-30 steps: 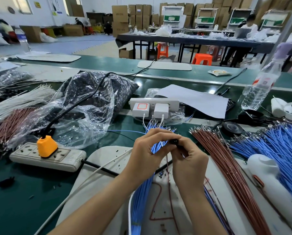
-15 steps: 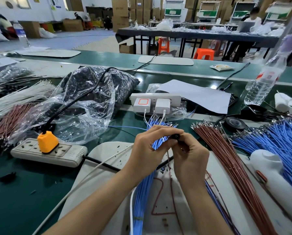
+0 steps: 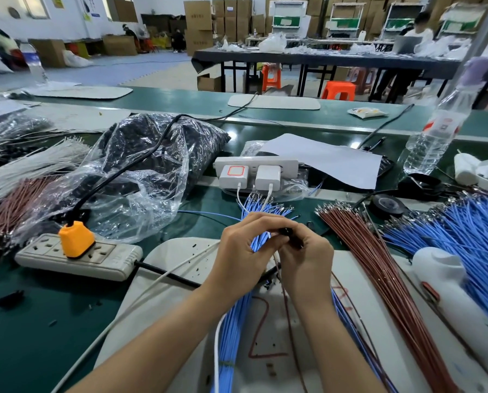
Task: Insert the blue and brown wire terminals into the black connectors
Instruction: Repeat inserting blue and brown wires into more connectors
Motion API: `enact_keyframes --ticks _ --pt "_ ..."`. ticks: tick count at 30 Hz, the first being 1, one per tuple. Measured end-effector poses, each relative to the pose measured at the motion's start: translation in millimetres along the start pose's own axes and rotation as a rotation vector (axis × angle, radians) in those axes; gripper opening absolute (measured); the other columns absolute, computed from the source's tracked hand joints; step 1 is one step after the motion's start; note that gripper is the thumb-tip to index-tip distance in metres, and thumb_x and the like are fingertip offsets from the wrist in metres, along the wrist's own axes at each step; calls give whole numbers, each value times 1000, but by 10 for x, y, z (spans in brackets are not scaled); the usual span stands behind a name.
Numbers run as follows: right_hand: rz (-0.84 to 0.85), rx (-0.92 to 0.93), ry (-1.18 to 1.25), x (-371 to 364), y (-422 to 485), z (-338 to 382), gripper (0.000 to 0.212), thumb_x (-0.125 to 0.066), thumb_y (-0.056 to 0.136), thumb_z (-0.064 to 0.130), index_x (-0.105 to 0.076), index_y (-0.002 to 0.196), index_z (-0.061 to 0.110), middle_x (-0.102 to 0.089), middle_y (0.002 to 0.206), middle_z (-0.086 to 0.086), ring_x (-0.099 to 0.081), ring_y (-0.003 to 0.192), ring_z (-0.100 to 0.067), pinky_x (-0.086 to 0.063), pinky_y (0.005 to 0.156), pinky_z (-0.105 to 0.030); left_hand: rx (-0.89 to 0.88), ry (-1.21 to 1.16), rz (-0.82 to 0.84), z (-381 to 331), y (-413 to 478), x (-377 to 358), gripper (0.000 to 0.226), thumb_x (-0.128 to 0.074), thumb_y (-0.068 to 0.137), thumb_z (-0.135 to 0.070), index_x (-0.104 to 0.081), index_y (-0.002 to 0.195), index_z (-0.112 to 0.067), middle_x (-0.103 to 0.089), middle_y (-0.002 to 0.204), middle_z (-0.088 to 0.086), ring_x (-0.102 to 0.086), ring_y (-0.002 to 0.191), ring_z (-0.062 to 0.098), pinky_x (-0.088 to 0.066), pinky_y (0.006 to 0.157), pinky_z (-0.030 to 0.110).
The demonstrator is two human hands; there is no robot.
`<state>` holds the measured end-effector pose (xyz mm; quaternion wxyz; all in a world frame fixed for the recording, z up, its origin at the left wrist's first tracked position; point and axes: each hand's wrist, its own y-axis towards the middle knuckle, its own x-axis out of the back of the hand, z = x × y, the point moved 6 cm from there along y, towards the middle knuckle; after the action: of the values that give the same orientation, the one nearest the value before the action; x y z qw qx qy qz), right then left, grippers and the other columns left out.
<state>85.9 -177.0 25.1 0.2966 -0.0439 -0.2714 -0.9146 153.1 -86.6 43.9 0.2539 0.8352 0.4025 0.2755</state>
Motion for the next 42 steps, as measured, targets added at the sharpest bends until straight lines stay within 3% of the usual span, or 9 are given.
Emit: enact_keyframes --ticks 3,5,8,12,15,22,26,38,42 --pt "4 -26 -36 -20 -10 -52 10 -63 82 -5 -71 83 2 -69 71 -4 -64 66 -15 -49 61 -24 43 14 5 41 -12 -9 32 -68 79 4 -70 105 -15 -68 98 -4 -64 90 12 -50 85 25" --pt "10 -44 -67 -27 -17 -73 15 -63 80 -7 -66 76 7 -63 63 6 -59 60 -1 -41 55 -10 65 38 17 75 -15 -20 43 -71 79 3 -65 115 -20 -63 103 -5 -62 87 10 -50 86 23" --pt "41 -104 -80 -12 6 -126 17 -64 80 -8 -69 81 7 -64 69 1 -55 61 10 -37 59 -2 111 37 11 135 8 -38 31 -71 79 4 -70 106 -11 -59 111 0 -62 90 9 -50 86 22" --pt "-24 -126 -160 157 66 -122 27 -58 82 -11 -71 93 8 -69 88 -4 -61 76 -5 -44 74 -8 188 -45 -16 188 3 -35 14 -67 85 -8 -68 98 -14 -71 97 -3 -64 87 7 -47 80 21" --pt "-237 -145 -302 533 172 -119 30 -53 85 -13 -71 100 5 -69 98 -10 -59 78 -9 -35 71 5 243 -174 -27 243 -16 -28 17 -62 89 -7 -64 97 -22 -72 91 -4 -66 88 7 -49 77 19" --pt "-31 -429 -733 957 771 -627 43 -47 85 -10 -69 114 12 -66 116 -17 -56 111 -35 -46 94 -35 311 -326 -12 319 -18 -45 17 -62 89 -6 -63 96 -21 -72 92 1 -68 88 8 -49 82 17" --pt "65 -488 -894 1012 932 -780 40 -49 86 -8 -70 112 15 -57 131 -15 -55 114 -35 -45 93 -35 319 -337 -14 340 -26 -41 16 -62 89 -10 -64 96 -23 -72 90 -3 -69 89 10 -51 82 20" --pt "396 -441 -1121 931 1182 -826 28 -58 82 -5 -71 93 17 -68 107 -14 -62 98 -30 -51 84 -32 324 -343 -8 342 -23 -36 15 -63 88 -11 -64 96 -24 -72 94 3 -69 92 15 -53 85 24" --pt "181 -313 -1058 1020 1119 -701 26 -50 90 -4 -71 97 9 -68 105 -18 -61 96 -35 -51 84 -40 312 -368 12 319 -30 -49 22 -62 88 -3 -65 100 -22 -72 95 1 -69 94 10 -51 85 18"
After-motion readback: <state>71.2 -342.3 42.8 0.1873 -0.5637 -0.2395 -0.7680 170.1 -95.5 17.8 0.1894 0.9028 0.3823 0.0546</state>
